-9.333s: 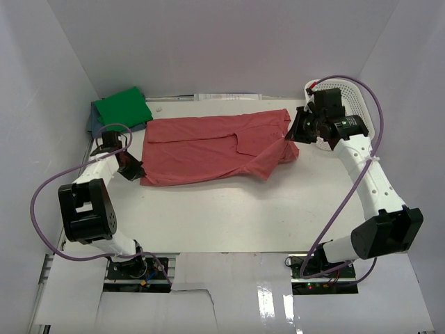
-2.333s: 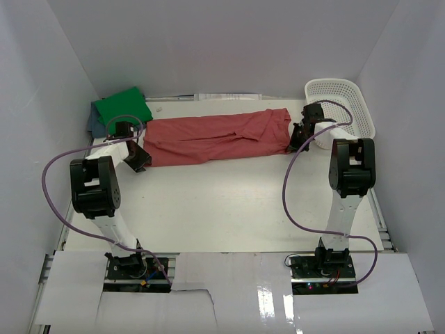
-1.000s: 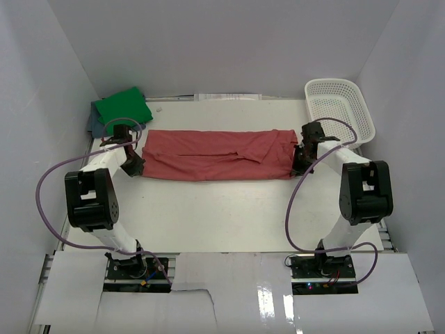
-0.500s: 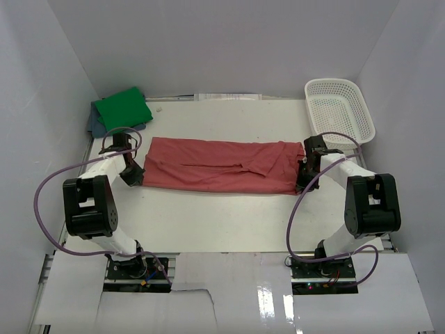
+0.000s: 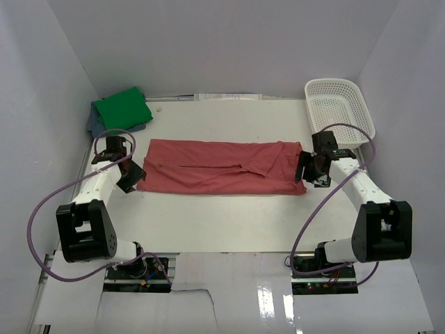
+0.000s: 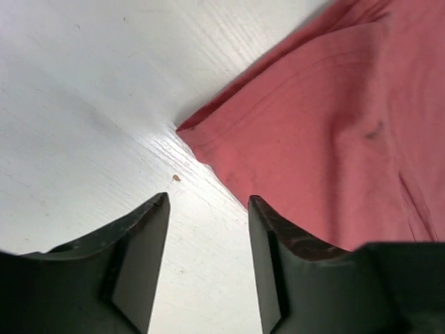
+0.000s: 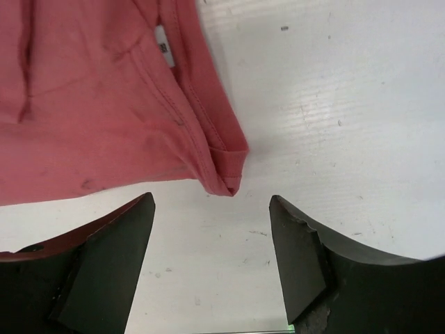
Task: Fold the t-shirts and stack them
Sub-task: Fold the other side of the tshirt into a rectangle, then rotate the tshirt 90 degrees
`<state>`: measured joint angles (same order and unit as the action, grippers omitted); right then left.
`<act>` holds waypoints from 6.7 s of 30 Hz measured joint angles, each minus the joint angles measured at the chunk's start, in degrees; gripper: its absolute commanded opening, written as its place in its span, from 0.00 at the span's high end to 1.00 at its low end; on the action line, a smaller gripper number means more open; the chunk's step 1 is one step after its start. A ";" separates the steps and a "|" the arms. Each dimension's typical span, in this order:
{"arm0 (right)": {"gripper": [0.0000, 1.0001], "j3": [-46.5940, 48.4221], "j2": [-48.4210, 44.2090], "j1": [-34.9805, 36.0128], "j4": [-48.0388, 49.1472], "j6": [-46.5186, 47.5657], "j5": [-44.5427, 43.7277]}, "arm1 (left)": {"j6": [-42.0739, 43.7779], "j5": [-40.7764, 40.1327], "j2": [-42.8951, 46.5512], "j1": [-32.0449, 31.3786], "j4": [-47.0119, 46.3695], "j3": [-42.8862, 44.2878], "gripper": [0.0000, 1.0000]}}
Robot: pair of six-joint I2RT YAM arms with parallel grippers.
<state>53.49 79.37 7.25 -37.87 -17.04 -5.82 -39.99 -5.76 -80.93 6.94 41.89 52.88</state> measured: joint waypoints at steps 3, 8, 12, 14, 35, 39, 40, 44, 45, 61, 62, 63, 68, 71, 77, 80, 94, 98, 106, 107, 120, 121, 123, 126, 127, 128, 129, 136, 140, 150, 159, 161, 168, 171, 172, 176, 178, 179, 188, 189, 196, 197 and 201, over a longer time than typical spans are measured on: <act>0.30 1.40 -2.84 0.66 0.31 0.85 0.61 | 0.57 -0.52 3.80 0.00 0.76 0.83 0.36; 0.36 2.97 -3.87 1.64 3.58 -0.09 10.86 | 2.93 -1.03 9.66 -0.26 0.94 2.14 0.36; 0.37 2.95 -1.38 2.05 8.59 -3.67 19.41 | 2.75 1.66 10.88 -4.87 -1.97 1.99 0.36; 0.38 2.23 0.15 2.36 12.74 -6.54 22.82 | 1.86 3.82 10.88 -10.21 -5.64 0.63 0.36; 0.41 -2.73 15.43 7.98 33.94 -25.70 29.53 | -3.63 13.16 -15.56 -35.34 -25.53 10.47 0.35; 0.41 -2.78 16.04 8.22 34.95 -26.25 28.89 | -4.00 14.84 -17.51 -35.58 -27.15 10.82 0.35; 0.41 -2.78 16.28 8.22 35.23 -26.32 28.85 | -4.02 15.23 -17.75 -35.69 -27.34 10.84 0.35; 0.41 -2.78 18.29 8.22 36.57 -26.51 28.20 | -4.44 16.74 -18.23 -36.72 -27.96 10.91 0.35; 0.41 -2.75 18.84 8.22 36.65 -26.56 28.02 | -4.55 17.09 -18.23 -37.03 -28.28 10.91 0.36; 0.41 -5.70 16.85 8.26 36.98 -27.28 26.18 | -6.43 18.71 -19.45 -44.04 -33.11 9.66 0.36; 0.41 -5.92 16.52 8.26 36.81 -27.23 25.88 | -6.43 18.71 -19.71 -44.04 -33.31 9.55 0.36; 0.41 -6.19 16.22 8.26 36.70 -27.15 25.66 | -6.40 18.71 -19.96 -44.04 -33.48 9.44 0.36; 0.45 -6.45 16.04 8.26 36.39 -26.86 25.29 | -6.40 18.71 -22.18 -44.02 -34.60 9.16 0.37; 0.49 -6.01 16.83 8.26 36.39 -26.77 25.49 | -6.40 18.78 -23.08 -44.04 -34.97 8.13 0.37; 0.67 -3.76 19.37 8.26 36.44 -26.38 25.49 | -6.60 19.17 -23.08 -43.98 -37.20 5.07 0.37; 0.76 -2.60 20.83 8.26 36.39 -26.03 25.31 | -6.62 19.28 -22.58 -43.98 -38.73 3.89 0.37; 0.92 6.34 23.30 8.26 34.97 -26.05 25.79 | -6.62 19.30 -21.86 -43.98 -40.76 2.23 0.37; 0.92 13.77 28.41 8.26 34.75 -25.90 27.08 | -6.60 19.30 -21.84 -43.98 -40.72 2.23 0.37; 0.43 27.02 42.91 8.87 36.24 -26.53 32.22 | -6.56 19.19 -21.64 -44.09 -40.30 2.23 0.37; 0.38 28.04 44.22 8.92 36.85 -26.40 33.03 | -6.56 19.19 -21.59 -44.13 -40.13 2.21 0.37; 0.19 28.35 40.72 8.83 46.36 -24.87 37.38 | -6.58 18.95 -21.51 -44.94 -39.41 2.34 0.38; 0.19 28.35 40.30 8.81 46.80 -25.00 37.73 | -6.58 18.86 -21.51 -45.16 -39.34 2.36 0.38; 0.20 28.35 39.76 8.76 46.95 -24.92 37.94 | -6.58 18.80 -21.51 -45.51 -39.06 2.51 0.37; 0.21 27.52 38.12 8.63 44.96 -23.39 36.68 | -6.34 18.56 -21.49 -45.92 -37.46 3.26 0.37; 0.21 27.23 37.07 8.59 42.82 -22.27 35.74 | -6.08 18.36 -21.51 -46.01 -36.44 3.82 0.37; 0.21 27.06 35.82 8.52 40.26 -21.14 34.56 | -5.64 17.99 -21.51 -46.10 -34.71 4.81 0.37; 0.21 26.82 34.42 8.50 38.16 -19.96 33.38 | -5.09 17.49 -21.51 -46.16 -32.41 6.19 0.36; 0.22 19.43 17.86 8.48 25.11 -11.41 25.18 | -0.42 17.22 -21.73 -43.85 -18.82 24.83 0.35; 0.25 13.35 9.66 8.72 19.96 -8.63 21.75 | 2.01 20.81 -21.16 -35.34 -17.94 28.15 0.35; 0.92 2.56 6.16 12.87 11.56 -5.75 14.23 | 12.48 19.47 -31.69 -15.67 -9.38 30.93 0.36; 0.92 -0.87 6.82 13.35 11.17 -5.29 9.97 | 17.51 14.93 -36.59 -17.62 -6.34 33.55 0.36; 0.92 -0.66 8.37 13.40 11.21 -5.05 9.22 | 17.86 13.90 -36.63 -17.62 -6.10 33.55 0.36; 0.92 2.95 16.46 13.40 10.88 -4.74 7.87 | 18.58 10.21 -36.70 -17.59 -5.11 33.55 0.36; 0.92 5.33 19.02 13.44 10.60 -4.57 7.80 | 18.71 8.13 -36.70 -17.79 -4.55 33.55 0.36; 0.92 6.12 19.65 13.44 10.58 -4.55 7.80 | 18.78 7.43 -36.70 -17.81 -4.31 33.55 0.36; 0.92 9.38 22.40 13.44 10.58 -4.52 7.74 | 18.69 4.17 -36.70 -17.84 -3.02 33.53 0.36; 0.92 11.06 23.69 13.42 10.49 -4.50 7.48 | 18.53 3.04 -36.68 -17.84 -2.71 33.35 0.36; 0.92 12.13 24.55 13.40 10.43 -4.44 7.30 | 18.47 2.67 -36.59 -17.84 -2.91 32.98 0.36; 0.92 27.39 35.34 11.74 7.54 -3.26 5.97 | 18.08 1.40 -31.10 -17.88 -5.60 24.63 0.36; 0.92 29.18 36.59 11.43 7.63 -3.23 5.99 | 18.05 1.40 -30.40 -18.03 -5.75 23.56 0.36; 0.92 42.16 45.44 9.01 7.08 -2.91 8.55 | 17.53 2.54 -25.42 -19.37 -5.90 16.92 0.36; 0.92 44.15 46.82 8.57 7.15 -2.86 9.29 | 17.25 2.97 -24.68 -19.76 -5.84 15.96 0.36; 0.92 51.19 51.71 6.47 7.39 -2.93 13.77 | 15.93 4.85 -22.29 -22.53 -5.14 13.05 0.36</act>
<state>104.68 131.09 13.72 -30.48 -19.97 7.94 -24.05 -0.91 -103.22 -15.59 36.75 65.93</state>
